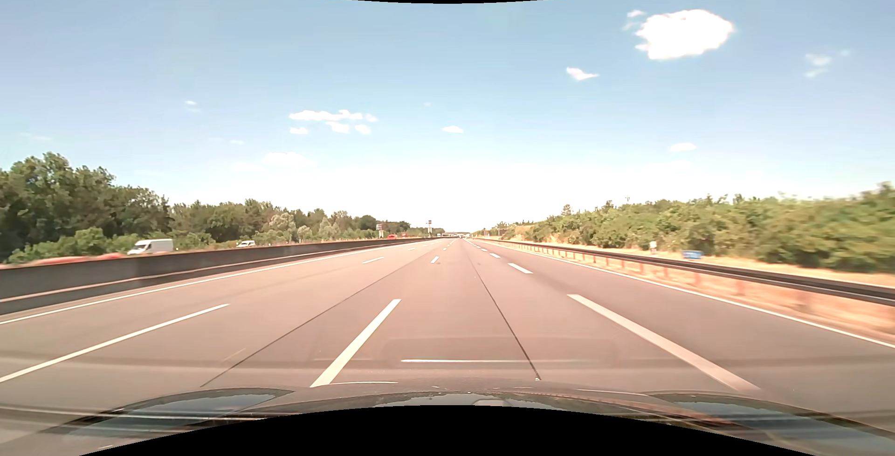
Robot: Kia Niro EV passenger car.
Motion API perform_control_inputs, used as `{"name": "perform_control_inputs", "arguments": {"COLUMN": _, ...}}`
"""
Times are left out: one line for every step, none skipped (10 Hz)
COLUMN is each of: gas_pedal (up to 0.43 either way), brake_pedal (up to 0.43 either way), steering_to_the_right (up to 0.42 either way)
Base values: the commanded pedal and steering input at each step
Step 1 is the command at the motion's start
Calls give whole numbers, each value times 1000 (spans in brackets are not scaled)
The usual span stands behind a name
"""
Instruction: Follow the waypoints while adhering to traffic rules and regulations
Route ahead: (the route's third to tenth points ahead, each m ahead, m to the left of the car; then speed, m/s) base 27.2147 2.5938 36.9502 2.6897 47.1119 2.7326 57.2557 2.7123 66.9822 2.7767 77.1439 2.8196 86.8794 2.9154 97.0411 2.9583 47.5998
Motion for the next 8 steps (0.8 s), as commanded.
{"name": "perform_control_inputs", "arguments": {"gas_pedal": 591, "brake_pedal": 0, "steering_to_the_right": -1}}
{"name": "perform_control_inputs", "arguments": {"gas_pedal": 591, "brake_pedal": 0, "steering_to_the_right": 0}}
{"name": "perform_control_inputs", "arguments": {"gas_pedal": 591, "brake_pedal": 0, "steering_to_the_right": -1}}
{"name": "perform_control_inputs", "arguments": {"gas_pedal": 591, "brake_pedal": 0, "steering_to_the_right": -1}}
{"name": "perform_control_inputs", "arguments": {"gas_pedal": 591, "brake_pedal": 0, "steering_to_the_right": -1}}
{"name": "perform_control_inputs", "arguments": {"gas_pedal": 591, "brake_pedal": 0, "steering_to_the_right": -1}}
{"name": "perform_control_inputs", "arguments": {"gas_pedal": 591, "brake_pedal": 0, "steering_to_the_right": -1}}
{"name": "perform_control_inputs", "arguments": {"gas_pedal": 591, "brake_pedal": 0, "steering_to_the_right": -1}}
